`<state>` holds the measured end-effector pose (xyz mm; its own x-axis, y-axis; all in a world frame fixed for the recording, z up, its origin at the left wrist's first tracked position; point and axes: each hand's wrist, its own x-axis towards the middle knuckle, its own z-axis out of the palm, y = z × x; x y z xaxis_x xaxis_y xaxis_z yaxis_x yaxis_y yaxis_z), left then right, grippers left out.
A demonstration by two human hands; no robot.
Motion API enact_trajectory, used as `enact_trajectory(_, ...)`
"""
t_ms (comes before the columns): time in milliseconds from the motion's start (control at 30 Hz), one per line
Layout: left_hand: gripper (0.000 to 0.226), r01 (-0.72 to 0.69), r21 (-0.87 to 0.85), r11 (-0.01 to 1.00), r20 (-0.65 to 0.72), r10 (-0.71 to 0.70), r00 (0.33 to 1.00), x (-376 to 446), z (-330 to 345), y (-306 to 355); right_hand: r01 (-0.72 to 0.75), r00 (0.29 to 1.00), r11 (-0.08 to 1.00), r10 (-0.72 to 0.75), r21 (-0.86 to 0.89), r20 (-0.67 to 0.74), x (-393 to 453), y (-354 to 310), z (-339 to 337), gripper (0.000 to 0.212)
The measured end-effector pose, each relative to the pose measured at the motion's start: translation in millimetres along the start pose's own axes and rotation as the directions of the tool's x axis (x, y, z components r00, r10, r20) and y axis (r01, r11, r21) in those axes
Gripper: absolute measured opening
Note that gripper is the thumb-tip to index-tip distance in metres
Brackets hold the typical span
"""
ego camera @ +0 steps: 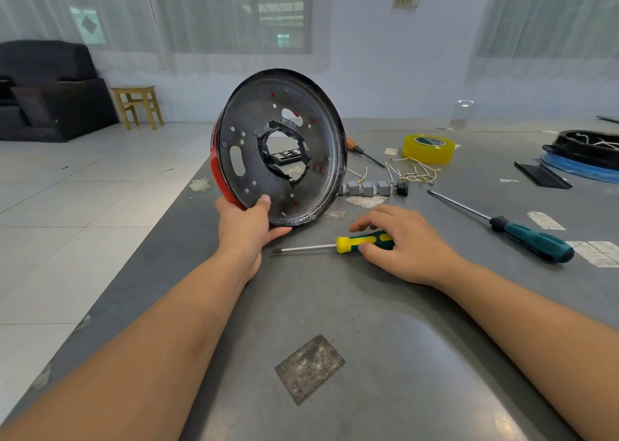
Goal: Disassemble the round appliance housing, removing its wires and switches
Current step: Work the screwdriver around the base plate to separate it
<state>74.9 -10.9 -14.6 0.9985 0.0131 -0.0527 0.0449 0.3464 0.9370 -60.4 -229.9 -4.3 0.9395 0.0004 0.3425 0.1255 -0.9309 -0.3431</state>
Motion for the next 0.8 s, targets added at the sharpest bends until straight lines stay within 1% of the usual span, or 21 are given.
enact_trajectory(67,0.037,-0.002,0.001,1.000,0.003,0.002,1.000,-1,1,0,-0.012,0.994,0.999,0.007,-0.046,-0.113,7,-12,5,0.030)
enact_trajectory(133,0.037,-0.006,0.002,1.000,0.007,0.006,1.000,-2,1,1,0.004,0.980,0.994,-0.026,-0.110,-0.199,18,-29,16,0.025)
enact_trajectory(233,0.038,-0.014,0.012,1.000,0.009,0.014,1.000,-4,2,0,-0.021,0.974,0.973,-0.031,-0.229,-0.223,42,-54,38,0.028)
enact_trajectory(333,0.041,-0.032,0.019,0.999,0.009,0.032,0.999,-6,1,1,-0.092,0.972,0.958,0.028,-0.270,-0.233,64,-75,53,0.031)
enact_trajectory(467,0.036,-0.060,0.029,0.998,0.023,0.060,0.998,-5,1,-2,-0.235,0.956,0.954,0.192,-0.189,-0.221,87,-91,66,0.029)
enact_trajectory(567,0.030,-0.072,0.063,0.995,0.016,0.071,0.997,-4,1,-3,-0.305,0.945,0.946,0.285,-0.114,-0.164,96,-93,68,0.026)
enact_trajectory(633,0.029,-0.073,0.060,0.996,0.015,0.072,0.997,-3,2,-3,-0.318,0.941,0.944,0.304,-0.085,-0.146,99,-92,68,0.025)
enact_trajectory(800,0.029,-0.077,0.056,0.995,0.023,0.075,0.997,-4,2,-3,-0.311,0.942,0.946,0.295,-0.087,-0.159,98,-91,67,0.020)
